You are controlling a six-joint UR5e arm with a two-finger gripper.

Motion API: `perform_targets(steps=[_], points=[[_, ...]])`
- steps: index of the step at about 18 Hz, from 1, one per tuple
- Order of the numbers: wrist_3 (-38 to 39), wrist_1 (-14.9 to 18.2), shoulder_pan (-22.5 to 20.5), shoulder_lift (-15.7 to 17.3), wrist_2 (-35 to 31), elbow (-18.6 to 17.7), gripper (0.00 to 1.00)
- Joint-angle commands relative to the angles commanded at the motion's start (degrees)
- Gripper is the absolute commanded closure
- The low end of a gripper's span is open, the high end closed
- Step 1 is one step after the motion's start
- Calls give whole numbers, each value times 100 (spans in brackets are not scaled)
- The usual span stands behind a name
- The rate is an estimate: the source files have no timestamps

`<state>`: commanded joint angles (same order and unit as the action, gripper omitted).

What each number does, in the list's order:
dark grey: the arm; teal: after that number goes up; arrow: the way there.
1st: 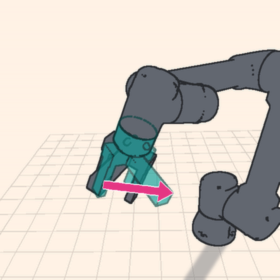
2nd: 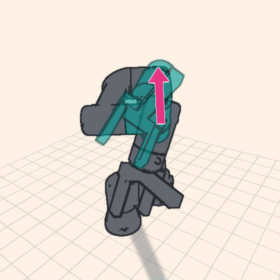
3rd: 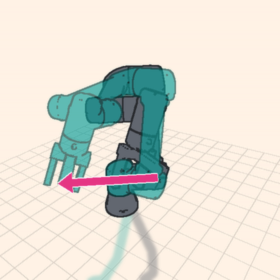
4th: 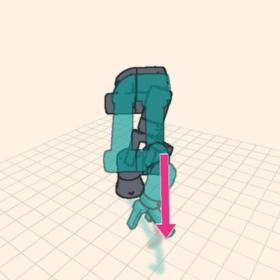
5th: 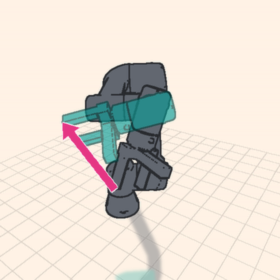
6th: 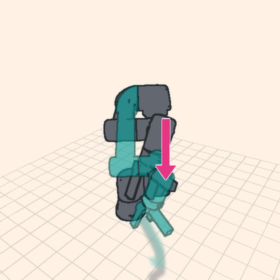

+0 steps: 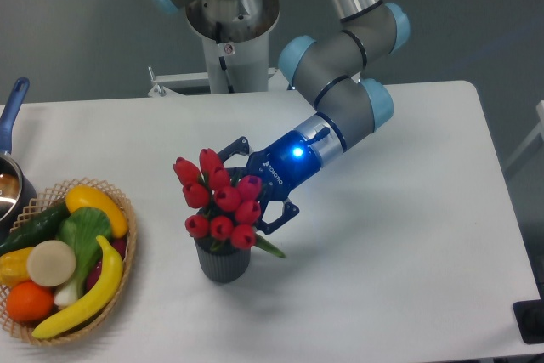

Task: Insert the flowers into the vase
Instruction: 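Open the gripper to release the tulip bouquet in the vase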

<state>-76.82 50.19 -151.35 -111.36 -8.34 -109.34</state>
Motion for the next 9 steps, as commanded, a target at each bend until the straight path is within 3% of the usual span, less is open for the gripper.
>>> perform_targets(steps=[9], points=[[18,9,18,184,-475,-61,0]])
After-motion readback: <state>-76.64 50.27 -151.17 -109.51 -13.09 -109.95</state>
